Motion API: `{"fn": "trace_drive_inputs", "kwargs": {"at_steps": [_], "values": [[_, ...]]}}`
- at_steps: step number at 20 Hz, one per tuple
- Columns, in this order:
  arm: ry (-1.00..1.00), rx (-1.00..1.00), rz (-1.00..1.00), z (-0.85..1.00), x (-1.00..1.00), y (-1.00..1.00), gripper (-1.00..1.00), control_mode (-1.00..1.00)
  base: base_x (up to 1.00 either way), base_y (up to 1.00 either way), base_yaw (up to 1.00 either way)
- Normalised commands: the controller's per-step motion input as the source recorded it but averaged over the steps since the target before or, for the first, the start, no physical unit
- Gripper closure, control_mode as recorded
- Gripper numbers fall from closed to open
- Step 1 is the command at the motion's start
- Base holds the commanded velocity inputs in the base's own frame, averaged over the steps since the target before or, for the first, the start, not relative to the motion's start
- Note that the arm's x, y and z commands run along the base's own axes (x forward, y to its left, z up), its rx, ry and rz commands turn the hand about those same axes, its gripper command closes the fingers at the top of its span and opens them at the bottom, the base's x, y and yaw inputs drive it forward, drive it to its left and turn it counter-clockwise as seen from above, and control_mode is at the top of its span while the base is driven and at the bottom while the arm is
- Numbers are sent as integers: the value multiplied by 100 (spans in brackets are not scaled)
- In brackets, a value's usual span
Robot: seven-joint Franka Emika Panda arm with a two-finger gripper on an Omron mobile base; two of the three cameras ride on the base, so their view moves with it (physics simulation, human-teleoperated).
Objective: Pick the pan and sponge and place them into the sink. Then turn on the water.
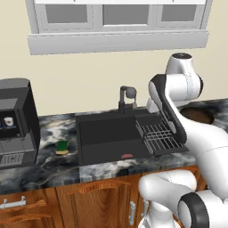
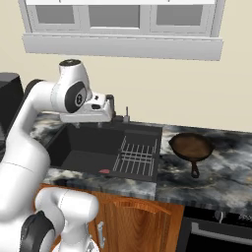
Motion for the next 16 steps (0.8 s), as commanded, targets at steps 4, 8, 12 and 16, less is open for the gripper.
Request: {"fn": "trace_drive_inputs", "kwargs": {"at_steps": [4,8,12,16], "values": [[5,1,0,0,0,-40,-100,-100,0,0,0],[4,0,0,0,0,-41,-100,-100,0,0,0],[7,0,0,-3,0,-46,-100,-100,0,0,0],[5,0,0,-11,0,-54,-100,-100,0,0,0]]}}
